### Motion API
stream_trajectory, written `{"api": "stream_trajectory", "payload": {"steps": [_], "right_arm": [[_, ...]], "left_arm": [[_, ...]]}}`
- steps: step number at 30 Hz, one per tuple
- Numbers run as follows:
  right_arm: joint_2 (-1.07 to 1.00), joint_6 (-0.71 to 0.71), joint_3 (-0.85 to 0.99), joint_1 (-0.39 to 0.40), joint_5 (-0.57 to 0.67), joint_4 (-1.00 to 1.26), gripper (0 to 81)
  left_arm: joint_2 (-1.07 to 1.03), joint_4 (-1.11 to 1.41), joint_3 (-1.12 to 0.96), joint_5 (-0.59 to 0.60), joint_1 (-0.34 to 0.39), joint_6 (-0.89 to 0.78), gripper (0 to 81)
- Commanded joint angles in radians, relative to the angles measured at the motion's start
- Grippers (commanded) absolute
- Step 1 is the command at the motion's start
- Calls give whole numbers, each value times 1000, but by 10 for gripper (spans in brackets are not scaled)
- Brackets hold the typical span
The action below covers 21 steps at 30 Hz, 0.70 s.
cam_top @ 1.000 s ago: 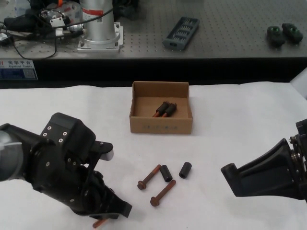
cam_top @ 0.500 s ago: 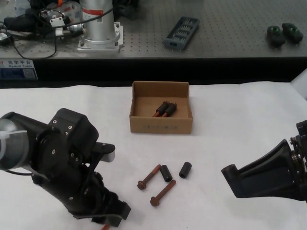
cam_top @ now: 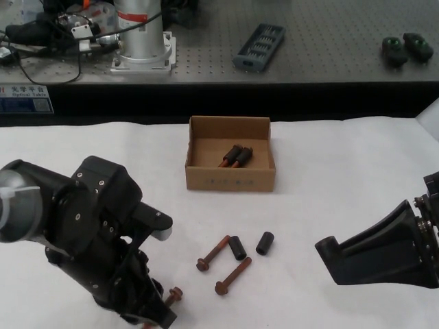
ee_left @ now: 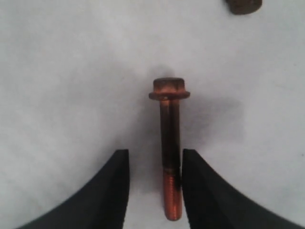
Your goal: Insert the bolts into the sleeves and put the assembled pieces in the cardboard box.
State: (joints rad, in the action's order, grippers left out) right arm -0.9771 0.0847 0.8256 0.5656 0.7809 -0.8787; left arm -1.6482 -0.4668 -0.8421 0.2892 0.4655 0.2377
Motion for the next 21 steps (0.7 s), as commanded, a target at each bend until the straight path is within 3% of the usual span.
{"api": "stream_trajectory", "payload": {"steps": [1,21], "right_arm": [[13,-2,5,-7,23,1,26],[13,-2,5,-7,23,1,26]], "left_arm": [[-5,28,-24,-16,0,13,272],[-103,-33,-123,-8,0,29,272]]}}
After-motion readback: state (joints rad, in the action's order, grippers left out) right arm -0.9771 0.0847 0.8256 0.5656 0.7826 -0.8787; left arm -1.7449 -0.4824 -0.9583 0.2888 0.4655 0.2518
